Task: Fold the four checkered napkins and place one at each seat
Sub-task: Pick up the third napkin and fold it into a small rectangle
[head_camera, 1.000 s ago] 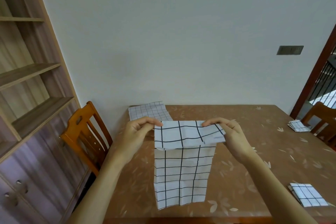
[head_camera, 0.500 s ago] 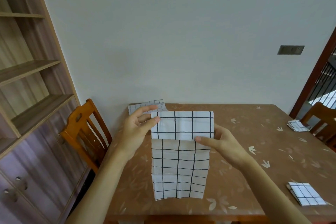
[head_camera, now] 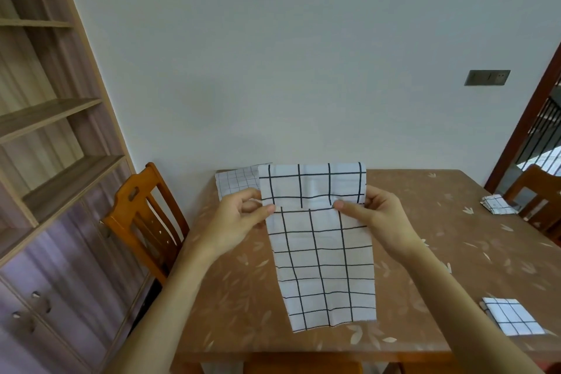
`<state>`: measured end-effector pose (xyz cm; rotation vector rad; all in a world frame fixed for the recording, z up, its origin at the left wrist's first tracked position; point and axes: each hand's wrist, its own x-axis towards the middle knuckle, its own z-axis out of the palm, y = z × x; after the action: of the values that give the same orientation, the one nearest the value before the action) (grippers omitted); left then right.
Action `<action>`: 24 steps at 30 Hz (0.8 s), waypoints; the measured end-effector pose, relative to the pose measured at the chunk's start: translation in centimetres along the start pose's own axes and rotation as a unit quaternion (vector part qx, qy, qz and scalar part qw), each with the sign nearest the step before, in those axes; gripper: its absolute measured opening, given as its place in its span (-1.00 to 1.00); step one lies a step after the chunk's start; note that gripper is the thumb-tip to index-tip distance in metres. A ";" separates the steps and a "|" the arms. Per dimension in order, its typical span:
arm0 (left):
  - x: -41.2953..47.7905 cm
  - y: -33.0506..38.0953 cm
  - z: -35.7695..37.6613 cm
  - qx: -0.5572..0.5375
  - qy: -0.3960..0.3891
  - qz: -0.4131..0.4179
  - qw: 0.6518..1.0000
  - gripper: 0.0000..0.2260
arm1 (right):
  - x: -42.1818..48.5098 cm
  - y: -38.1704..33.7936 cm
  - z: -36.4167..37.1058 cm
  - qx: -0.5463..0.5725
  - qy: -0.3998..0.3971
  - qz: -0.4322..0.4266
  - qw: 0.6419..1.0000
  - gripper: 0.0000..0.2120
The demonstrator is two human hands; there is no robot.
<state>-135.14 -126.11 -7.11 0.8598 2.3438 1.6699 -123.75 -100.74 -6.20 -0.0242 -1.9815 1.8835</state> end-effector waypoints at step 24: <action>1.2 1.9 -1.1 -0.143 0.014 -0.001 0.990 -0.84 | 1.5 -0.8 -1.7 -0.077 -0.031 -0.056 0.995 -0.58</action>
<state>-135.85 -125.98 -4.73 0.7801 2.0477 1.9657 -124.41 -98.75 -5.04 0.1000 -2.1185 1.6792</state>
